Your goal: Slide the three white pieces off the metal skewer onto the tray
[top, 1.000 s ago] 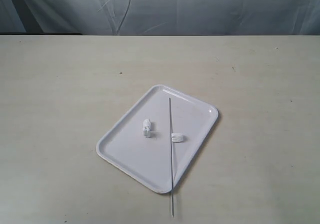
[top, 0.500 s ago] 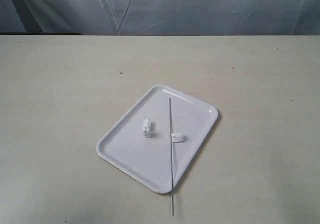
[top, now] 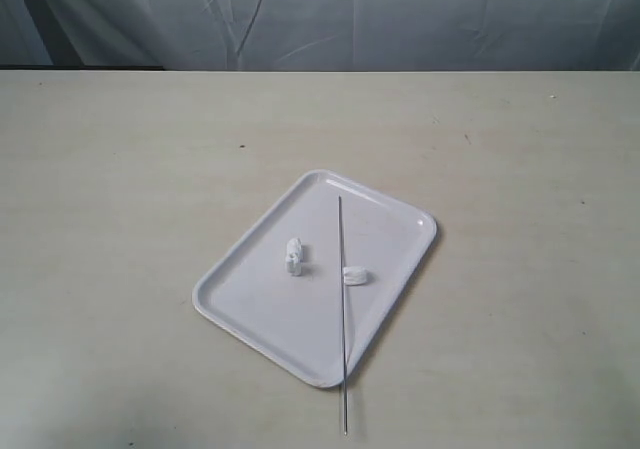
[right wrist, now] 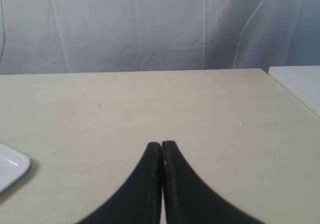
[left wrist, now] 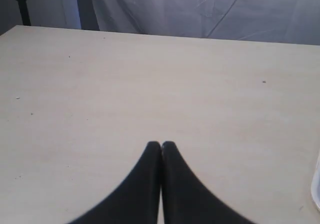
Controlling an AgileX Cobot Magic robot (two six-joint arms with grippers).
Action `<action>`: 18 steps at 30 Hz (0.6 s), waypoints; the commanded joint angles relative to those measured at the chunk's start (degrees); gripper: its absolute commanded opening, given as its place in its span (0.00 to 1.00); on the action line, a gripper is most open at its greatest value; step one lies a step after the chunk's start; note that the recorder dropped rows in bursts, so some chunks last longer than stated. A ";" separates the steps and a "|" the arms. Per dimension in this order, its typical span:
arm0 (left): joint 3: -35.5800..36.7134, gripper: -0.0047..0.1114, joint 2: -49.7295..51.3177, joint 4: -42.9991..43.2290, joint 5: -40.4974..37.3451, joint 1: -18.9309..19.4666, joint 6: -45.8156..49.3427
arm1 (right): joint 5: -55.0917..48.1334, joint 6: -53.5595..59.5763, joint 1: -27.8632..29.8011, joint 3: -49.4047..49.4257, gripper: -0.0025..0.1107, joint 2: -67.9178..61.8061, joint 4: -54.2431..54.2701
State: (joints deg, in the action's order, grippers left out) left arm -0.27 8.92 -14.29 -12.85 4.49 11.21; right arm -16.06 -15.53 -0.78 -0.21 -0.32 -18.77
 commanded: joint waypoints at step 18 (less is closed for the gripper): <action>0.27 0.04 -0.39 11.36 -0.07 -4.04 -11.63 | -2.90 15.53 0.13 0.21 0.02 0.32 14.86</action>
State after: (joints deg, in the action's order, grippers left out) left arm -0.27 8.92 -3.11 -13.21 0.98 -0.62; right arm -18.86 -0.83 -0.78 -0.09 -0.32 -4.53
